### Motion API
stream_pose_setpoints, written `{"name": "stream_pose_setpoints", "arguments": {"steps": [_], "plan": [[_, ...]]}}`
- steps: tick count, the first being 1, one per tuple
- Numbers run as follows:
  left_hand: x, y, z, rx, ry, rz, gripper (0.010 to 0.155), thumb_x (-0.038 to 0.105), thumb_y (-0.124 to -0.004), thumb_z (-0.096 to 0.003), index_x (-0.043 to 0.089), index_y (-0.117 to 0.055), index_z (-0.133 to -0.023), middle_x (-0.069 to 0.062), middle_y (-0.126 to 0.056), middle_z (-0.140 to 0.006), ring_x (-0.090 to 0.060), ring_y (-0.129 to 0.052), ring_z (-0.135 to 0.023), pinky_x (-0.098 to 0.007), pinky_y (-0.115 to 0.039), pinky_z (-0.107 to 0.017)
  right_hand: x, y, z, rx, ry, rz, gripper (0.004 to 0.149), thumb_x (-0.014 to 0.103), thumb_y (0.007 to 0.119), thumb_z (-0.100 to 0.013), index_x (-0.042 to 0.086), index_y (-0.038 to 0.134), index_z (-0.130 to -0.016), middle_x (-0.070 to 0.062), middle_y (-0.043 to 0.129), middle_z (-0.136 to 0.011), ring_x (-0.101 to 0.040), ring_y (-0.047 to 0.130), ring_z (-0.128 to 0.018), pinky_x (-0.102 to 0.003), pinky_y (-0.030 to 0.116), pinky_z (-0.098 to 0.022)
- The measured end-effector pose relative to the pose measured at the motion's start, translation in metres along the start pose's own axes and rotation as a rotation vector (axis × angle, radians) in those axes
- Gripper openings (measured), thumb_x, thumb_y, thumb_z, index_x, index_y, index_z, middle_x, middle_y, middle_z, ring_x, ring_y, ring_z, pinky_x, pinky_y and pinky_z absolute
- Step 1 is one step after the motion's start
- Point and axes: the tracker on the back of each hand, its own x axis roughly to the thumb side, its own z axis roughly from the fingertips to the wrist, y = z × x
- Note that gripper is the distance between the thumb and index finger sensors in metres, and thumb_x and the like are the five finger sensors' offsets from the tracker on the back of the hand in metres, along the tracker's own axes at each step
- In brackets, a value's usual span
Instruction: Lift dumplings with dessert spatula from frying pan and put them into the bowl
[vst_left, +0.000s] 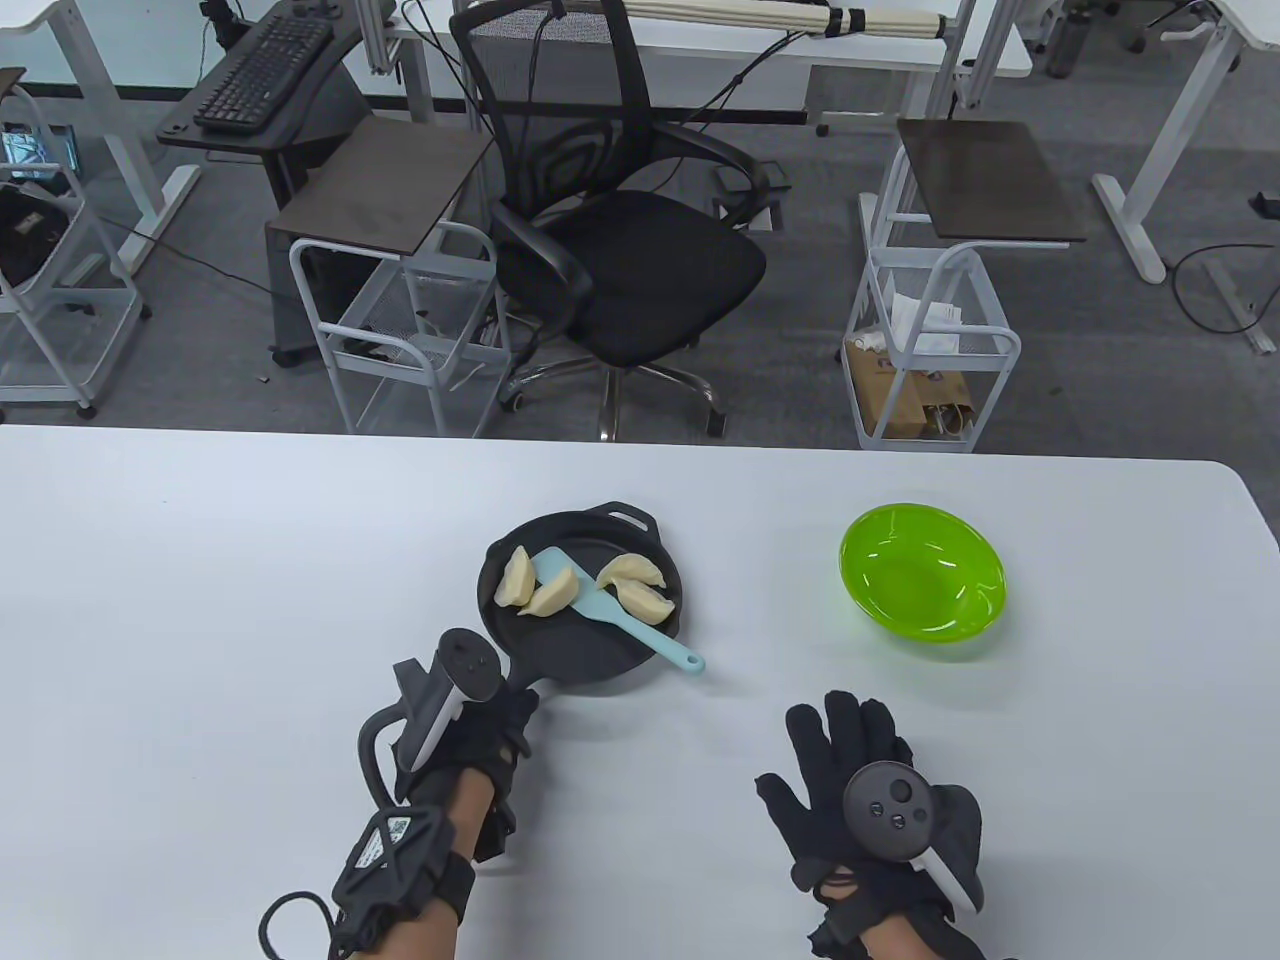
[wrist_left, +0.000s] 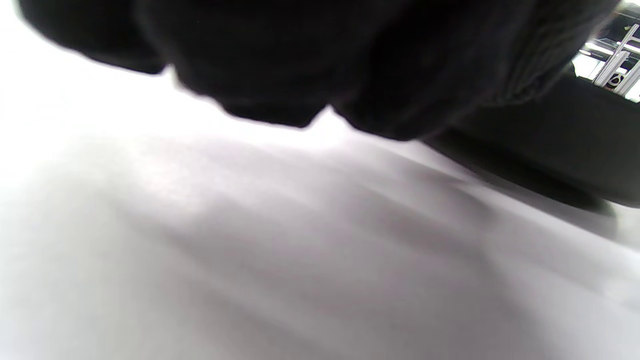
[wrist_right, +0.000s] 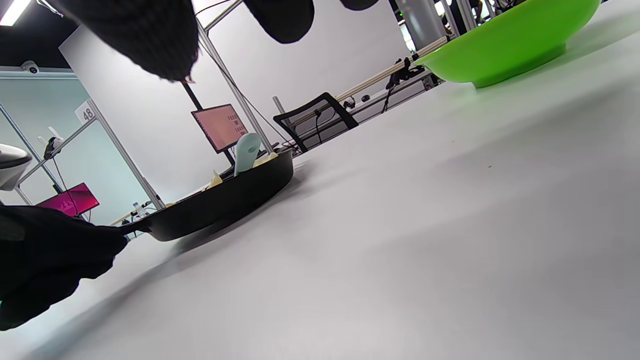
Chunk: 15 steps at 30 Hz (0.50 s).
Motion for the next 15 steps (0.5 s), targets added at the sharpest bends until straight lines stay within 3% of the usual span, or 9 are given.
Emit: {"name": "stream_pose_setpoints", "arguments": {"steps": [15], "plan": [[0.002, -0.006, 0.051, 0.013, -0.023, 0.055, 0.045, 0.064, -0.083, -0.0397, 0.028, -0.095, -0.063, 0.013, -0.104, -0.020, -0.012, -0.099, -0.009, -0.043, -0.087, -0.021, -0.005, -0.002, 0.000, -0.006, 0.022, -0.015, 0.072, 0.050, 0.072, -0.058, 0.015, 0.041, -0.112, -0.024, 0.017, -0.116, -0.060, 0.007, -0.102, -0.072, 0.011, -0.072]]}}
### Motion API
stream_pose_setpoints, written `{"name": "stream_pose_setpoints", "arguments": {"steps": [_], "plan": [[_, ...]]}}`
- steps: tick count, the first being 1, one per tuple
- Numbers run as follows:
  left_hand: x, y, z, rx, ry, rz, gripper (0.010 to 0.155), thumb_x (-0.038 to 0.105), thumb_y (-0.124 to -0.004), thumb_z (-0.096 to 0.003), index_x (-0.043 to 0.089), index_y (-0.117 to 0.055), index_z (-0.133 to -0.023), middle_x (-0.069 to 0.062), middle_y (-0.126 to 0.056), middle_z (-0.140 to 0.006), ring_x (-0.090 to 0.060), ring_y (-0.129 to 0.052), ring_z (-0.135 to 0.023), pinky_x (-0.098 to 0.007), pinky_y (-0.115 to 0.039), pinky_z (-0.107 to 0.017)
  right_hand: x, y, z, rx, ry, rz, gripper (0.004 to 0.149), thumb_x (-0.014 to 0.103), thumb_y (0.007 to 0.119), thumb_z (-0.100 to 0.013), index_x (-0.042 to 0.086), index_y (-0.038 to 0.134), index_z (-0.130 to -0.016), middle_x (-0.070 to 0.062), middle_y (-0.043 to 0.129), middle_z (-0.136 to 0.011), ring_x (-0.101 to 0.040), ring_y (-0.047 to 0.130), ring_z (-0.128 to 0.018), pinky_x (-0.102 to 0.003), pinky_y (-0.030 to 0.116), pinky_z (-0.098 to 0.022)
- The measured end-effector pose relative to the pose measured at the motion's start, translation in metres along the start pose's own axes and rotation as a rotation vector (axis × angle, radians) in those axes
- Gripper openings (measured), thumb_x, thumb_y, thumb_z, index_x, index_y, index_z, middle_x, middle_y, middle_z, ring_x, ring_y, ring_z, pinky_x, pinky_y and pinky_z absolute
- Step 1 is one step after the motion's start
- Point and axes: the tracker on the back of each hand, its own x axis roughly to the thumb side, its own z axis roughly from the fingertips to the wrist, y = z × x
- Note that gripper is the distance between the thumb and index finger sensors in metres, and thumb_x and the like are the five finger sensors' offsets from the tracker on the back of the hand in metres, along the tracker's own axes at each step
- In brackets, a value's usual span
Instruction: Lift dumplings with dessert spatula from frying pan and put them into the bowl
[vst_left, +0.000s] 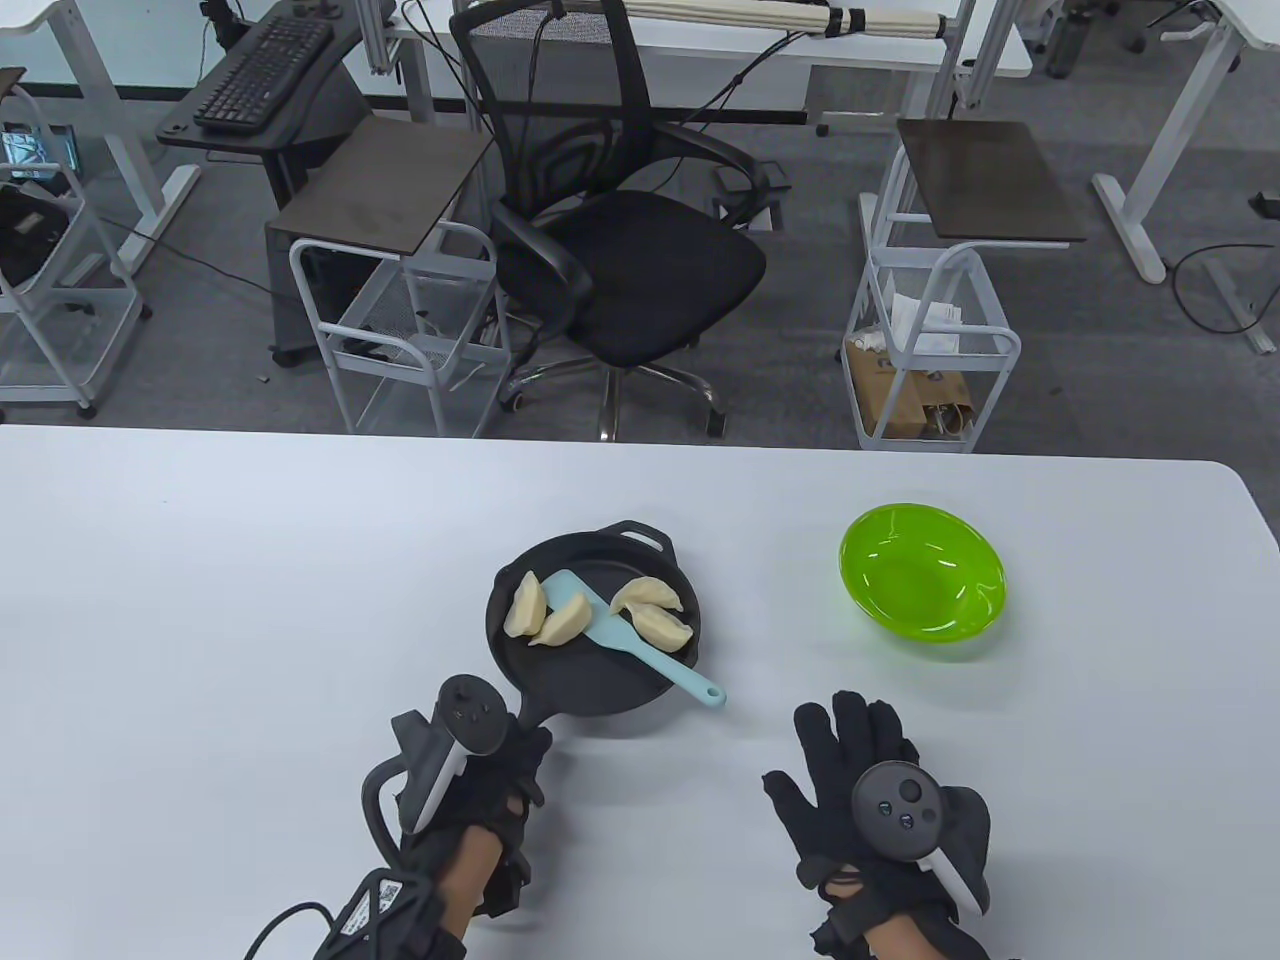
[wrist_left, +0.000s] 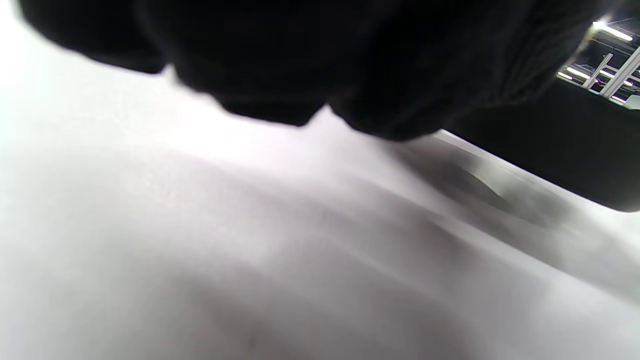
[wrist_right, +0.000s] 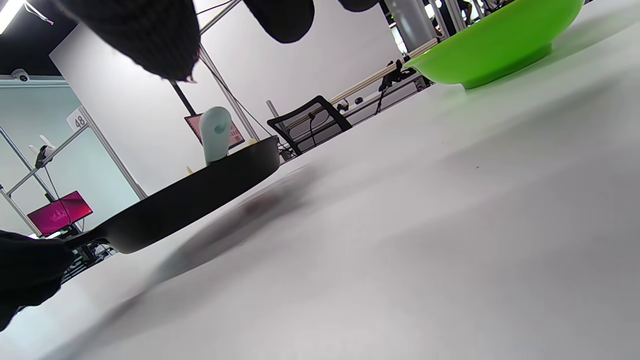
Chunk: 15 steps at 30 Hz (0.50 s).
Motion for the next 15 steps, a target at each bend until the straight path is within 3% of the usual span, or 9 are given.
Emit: {"name": "stream_pose_setpoints", "arguments": {"steps": [15], "plan": [[0.021, -0.019, 0.034, -0.040, -0.027, -0.034, 0.045, 0.063, -0.082, -0.0410, 0.027, -0.094, -0.065, 0.013, -0.105, -0.022, -0.011, -0.100, -0.010, -0.043, -0.087, -0.021, -0.007, 0.000, -0.002, 0.017, 0.038, -0.025, 0.073, 0.050, 0.072, -0.057, 0.015, 0.040, -0.113, -0.024, 0.018, -0.116, -0.060, 0.009, -0.102, -0.072, 0.010, -0.072]]}}
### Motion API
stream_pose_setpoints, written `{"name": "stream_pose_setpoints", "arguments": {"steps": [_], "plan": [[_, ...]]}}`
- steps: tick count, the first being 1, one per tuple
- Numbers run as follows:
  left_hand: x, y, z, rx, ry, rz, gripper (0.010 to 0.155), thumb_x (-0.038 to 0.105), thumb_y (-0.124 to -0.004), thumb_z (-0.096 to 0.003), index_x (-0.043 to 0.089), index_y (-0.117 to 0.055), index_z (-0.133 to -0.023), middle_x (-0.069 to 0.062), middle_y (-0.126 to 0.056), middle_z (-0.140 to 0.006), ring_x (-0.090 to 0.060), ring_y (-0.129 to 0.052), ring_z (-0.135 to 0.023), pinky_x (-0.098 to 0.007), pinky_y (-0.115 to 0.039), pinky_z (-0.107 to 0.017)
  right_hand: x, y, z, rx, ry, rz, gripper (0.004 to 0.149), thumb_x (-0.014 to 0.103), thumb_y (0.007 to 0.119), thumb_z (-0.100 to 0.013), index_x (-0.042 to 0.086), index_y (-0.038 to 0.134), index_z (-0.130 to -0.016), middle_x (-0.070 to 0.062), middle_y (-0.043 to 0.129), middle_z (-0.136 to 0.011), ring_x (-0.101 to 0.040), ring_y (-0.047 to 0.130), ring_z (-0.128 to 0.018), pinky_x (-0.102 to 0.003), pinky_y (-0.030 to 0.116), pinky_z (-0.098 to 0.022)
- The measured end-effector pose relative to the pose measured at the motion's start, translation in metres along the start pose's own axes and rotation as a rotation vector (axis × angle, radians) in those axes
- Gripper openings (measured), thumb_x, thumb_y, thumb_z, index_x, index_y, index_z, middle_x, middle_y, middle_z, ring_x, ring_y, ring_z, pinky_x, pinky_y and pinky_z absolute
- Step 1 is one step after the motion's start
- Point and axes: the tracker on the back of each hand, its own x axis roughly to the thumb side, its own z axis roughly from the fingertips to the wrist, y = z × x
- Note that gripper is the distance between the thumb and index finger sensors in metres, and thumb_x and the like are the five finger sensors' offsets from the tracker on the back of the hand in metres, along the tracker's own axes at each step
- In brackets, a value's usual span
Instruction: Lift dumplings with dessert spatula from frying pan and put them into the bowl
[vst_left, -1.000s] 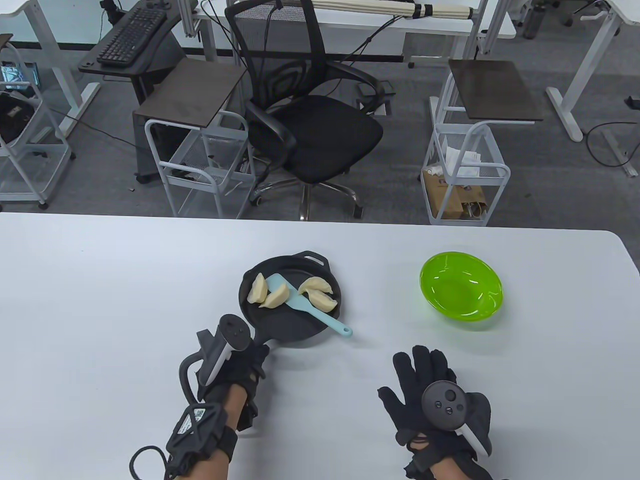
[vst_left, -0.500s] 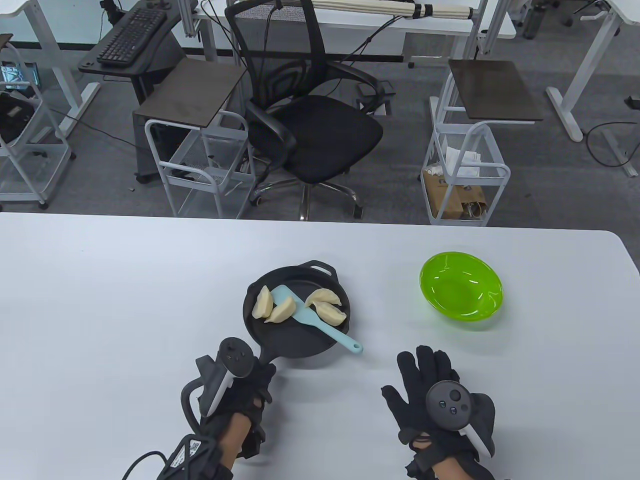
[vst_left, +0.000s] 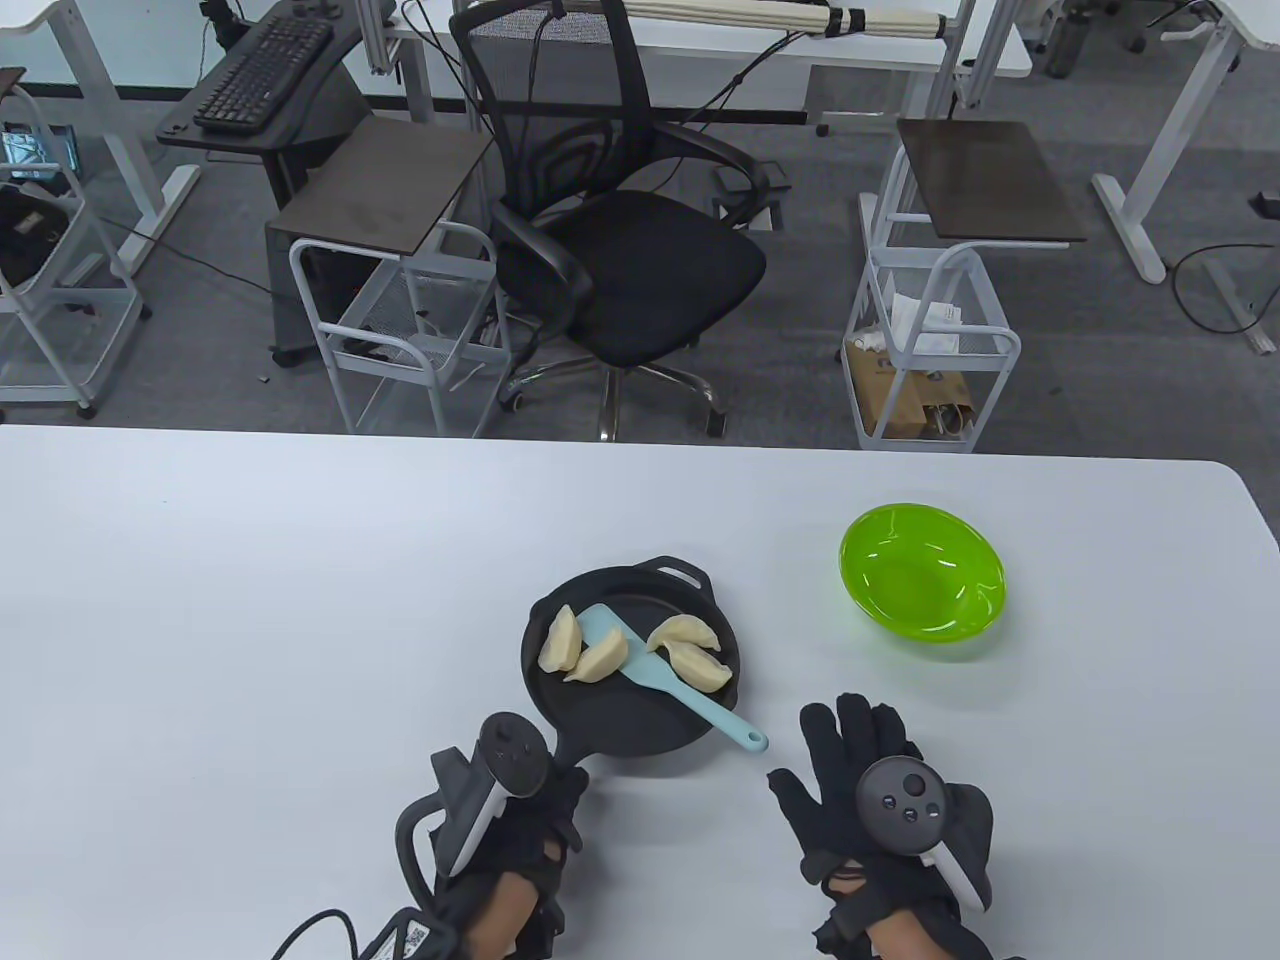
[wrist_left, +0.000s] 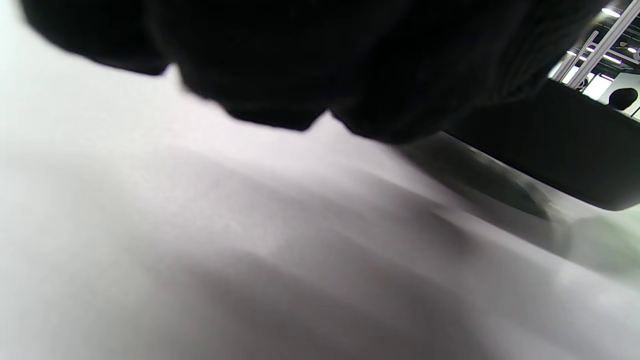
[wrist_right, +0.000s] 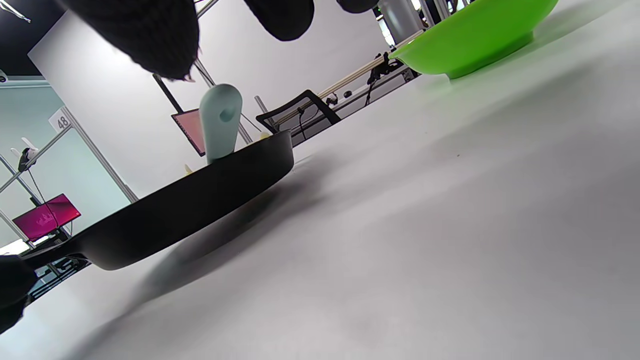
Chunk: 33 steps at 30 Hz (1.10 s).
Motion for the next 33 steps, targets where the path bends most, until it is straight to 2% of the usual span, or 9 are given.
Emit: {"name": "stream_pose_setpoints", "arguments": {"steps": [10, 17, 23, 26, 29, 33], "plan": [[0.009, -0.013, 0.012, -0.068, -0.018, -0.022, 0.046, 0.063, -0.080, -0.0423, 0.027, -0.092, -0.068, 0.013, -0.106, -0.025, -0.011, -0.102, -0.013, -0.043, -0.088, -0.023, -0.001, 0.002, -0.001, 0.019, 0.001, -0.007, 0.074, 0.051, 0.072, -0.057, 0.015, 0.040, -0.113, -0.024, 0.018, -0.117, -0.060, 0.010, -0.102, -0.073, 0.011, -0.072], [0.015, -0.028, 0.019, -0.192, -0.069, -0.029, 0.046, 0.061, -0.078, -0.0444, 0.026, -0.089, -0.072, 0.010, -0.111, -0.035, -0.016, -0.108, -0.023, -0.045, -0.088, -0.029, -0.002, 0.006, -0.003, 0.047, 0.018, -0.009, 0.074, 0.051, 0.073, -0.057, 0.014, 0.041, -0.112, -0.025, 0.025, -0.117, -0.061, 0.017, -0.103, -0.074, 0.014, -0.073], [0.028, -0.037, 0.023, -0.257, -0.137, -0.066, 0.050, 0.063, -0.081, -0.0441, 0.024, -0.091, -0.072, 0.005, -0.115, -0.042, -0.019, -0.110, -0.027, -0.045, -0.087, -0.029, -0.006, 0.012, -0.010, 0.091, 0.064, -0.002, 0.074, 0.050, 0.076, -0.057, 0.012, 0.043, -0.112, -0.024, 0.041, -0.116, -0.060, 0.037, -0.104, -0.074, 0.016, -0.074], [0.030, -0.041, 0.022, -0.302, -0.172, -0.036, 0.053, 0.066, -0.080, -0.0434, 0.023, -0.091, -0.073, 0.005, -0.115, -0.041, -0.019, -0.109, -0.026, -0.045, -0.087, -0.029, -0.006, 0.018, -0.014, 0.125, 0.076, 0.000, 0.071, 0.048, 0.076, -0.057, 0.013, 0.046, -0.111, -0.023, 0.049, -0.115, -0.059, 0.048, -0.102, -0.074, 0.022, -0.075], [0.030, -0.045, 0.018, -0.319, -0.227, -0.017, 0.056, 0.067, -0.079, -0.0430, 0.023, -0.091, -0.074, 0.006, -0.114, -0.039, -0.018, -0.108, -0.025, -0.045, -0.087, -0.029, -0.004, 0.018, -0.015, 0.087, 0.089, 0.005, 0.065, 0.043, 0.078, -0.058, 0.015, 0.051, -0.110, -0.020, 0.066, -0.108, -0.054, 0.066, -0.094, -0.072, 0.034, -0.075], [0.027, -0.048, 0.014, -0.302, -0.234, 0.078, 0.057, 0.066, -0.081, -0.0417, 0.022, -0.093, -0.075, 0.006, -0.113, -0.034, -0.018, -0.107, -0.020, -0.045, -0.087, -0.027, -0.004, 0.019, -0.016, 0.084, 0.100, 0.013, 0.060, 0.040, 0.082, -0.057, 0.012, 0.061, -0.106, -0.016, 0.081, -0.093, -0.045, 0.081, -0.079, -0.070, 0.046, -0.073]]}}
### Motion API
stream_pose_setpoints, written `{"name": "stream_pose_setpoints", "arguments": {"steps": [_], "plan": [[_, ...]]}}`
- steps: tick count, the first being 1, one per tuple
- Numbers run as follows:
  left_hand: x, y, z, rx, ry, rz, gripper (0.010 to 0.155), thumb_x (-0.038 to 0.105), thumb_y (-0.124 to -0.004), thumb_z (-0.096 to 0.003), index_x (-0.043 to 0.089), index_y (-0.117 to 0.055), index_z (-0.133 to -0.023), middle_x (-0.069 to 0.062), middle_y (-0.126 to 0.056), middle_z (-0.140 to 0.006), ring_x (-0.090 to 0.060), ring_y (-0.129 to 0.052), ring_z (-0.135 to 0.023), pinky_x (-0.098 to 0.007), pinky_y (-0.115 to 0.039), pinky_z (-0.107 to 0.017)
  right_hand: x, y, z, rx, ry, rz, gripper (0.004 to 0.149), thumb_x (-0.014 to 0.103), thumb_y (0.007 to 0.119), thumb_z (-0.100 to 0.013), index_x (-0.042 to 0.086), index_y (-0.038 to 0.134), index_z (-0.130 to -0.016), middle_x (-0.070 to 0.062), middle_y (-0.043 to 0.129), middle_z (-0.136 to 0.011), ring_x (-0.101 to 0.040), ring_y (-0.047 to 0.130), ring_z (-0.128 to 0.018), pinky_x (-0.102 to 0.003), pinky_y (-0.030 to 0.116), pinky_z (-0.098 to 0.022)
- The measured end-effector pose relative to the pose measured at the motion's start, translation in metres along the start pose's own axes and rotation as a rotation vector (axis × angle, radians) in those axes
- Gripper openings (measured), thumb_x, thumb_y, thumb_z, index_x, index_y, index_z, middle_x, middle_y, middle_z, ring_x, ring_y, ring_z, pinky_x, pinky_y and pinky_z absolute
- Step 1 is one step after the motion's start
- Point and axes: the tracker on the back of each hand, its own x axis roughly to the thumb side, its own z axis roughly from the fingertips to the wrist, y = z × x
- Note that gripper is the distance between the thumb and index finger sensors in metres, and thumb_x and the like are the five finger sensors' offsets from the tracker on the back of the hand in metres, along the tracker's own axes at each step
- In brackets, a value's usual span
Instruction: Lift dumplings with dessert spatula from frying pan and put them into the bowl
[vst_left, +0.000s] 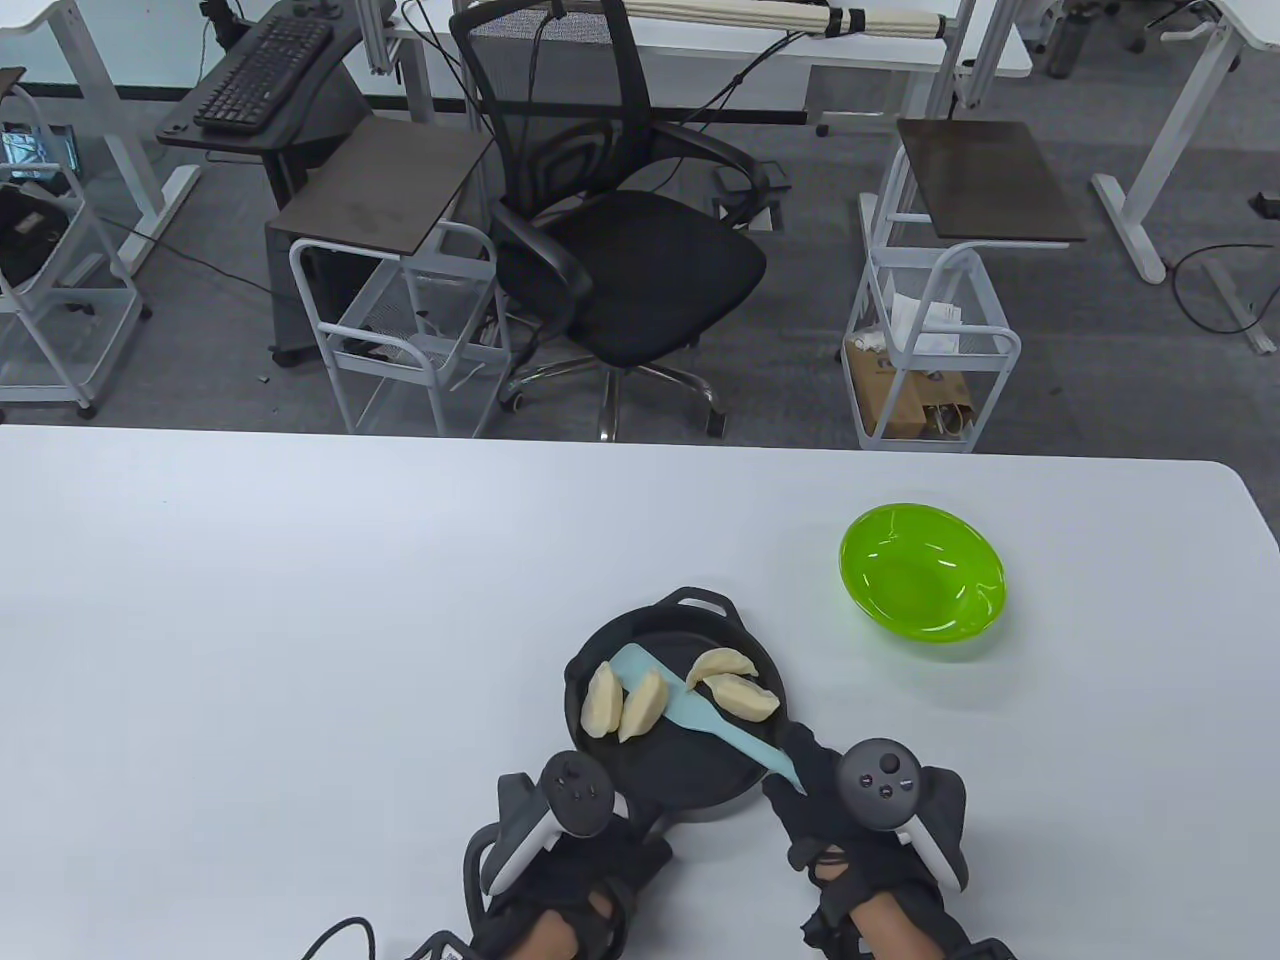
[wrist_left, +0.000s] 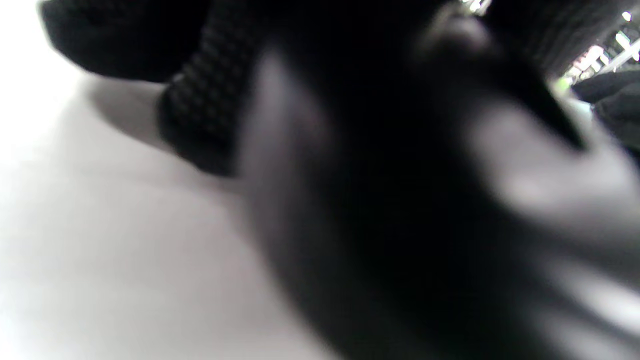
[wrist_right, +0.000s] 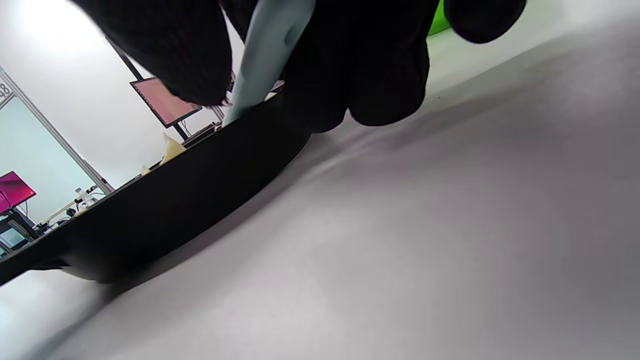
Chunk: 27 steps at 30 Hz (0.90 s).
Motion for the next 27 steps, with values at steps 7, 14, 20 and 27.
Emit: {"name": "stream_pose_setpoints", "arguments": {"steps": [7, 14, 20, 27], "plan": [[-0.004, 0.000, -0.004, -0.044, -0.009, 0.012, 0.060, 0.069, -0.076, -0.0428, 0.024, -0.091, -0.079, 0.006, -0.113, -0.034, -0.018, -0.106, -0.021, -0.045, -0.087, -0.028, 0.010, -0.008, 0.006, -0.080, -0.018, 0.046, 0.059, 0.044, 0.093, -0.050, 0.004, 0.077, -0.091, -0.011, 0.095, -0.065, -0.036, 0.093, -0.052, -0.067, 0.061, -0.066], [-0.006, 0.000, -0.003, -0.105, -0.009, 0.006, 0.062, 0.071, -0.073, -0.0428, 0.024, -0.090, -0.079, 0.005, -0.113, -0.036, -0.019, -0.106, -0.023, -0.045, -0.086, -0.029, 0.009, -0.014, 0.007, -0.079, -0.023, -0.007, 0.059, 0.040, 0.091, -0.051, 0.000, 0.070, -0.090, -0.009, 0.094, -0.066, -0.036, 0.096, -0.052, -0.066, 0.063, -0.065], [-0.008, 0.001, -0.003, -0.133, -0.002, 0.003, 0.062, 0.072, -0.070, -0.0436, 0.025, -0.089, -0.080, 0.005, -0.112, -0.038, -0.020, -0.106, -0.025, -0.045, -0.086, -0.031, 0.006, -0.019, 0.009, -0.043, 0.007, -0.120, 0.059, 0.036, 0.089, -0.052, -0.002, 0.066, -0.090, -0.008, 0.094, -0.059, -0.035, 0.097, -0.045, -0.064, 0.066, -0.062], [-0.008, 0.002, -0.004, -0.153, -0.006, -0.009, 0.062, 0.072, -0.070, -0.0437, 0.025, -0.088, -0.080, 0.006, -0.112, -0.038, -0.019, -0.106, -0.025, -0.045, -0.086, -0.031, 0.008, -0.027, 0.013, -0.128, -0.021, -0.078, 0.057, 0.037, 0.088, -0.053, 0.000, 0.066, -0.090, -0.007, 0.093, -0.056, -0.033, 0.094, -0.043, -0.064, 0.065, -0.062]]}}
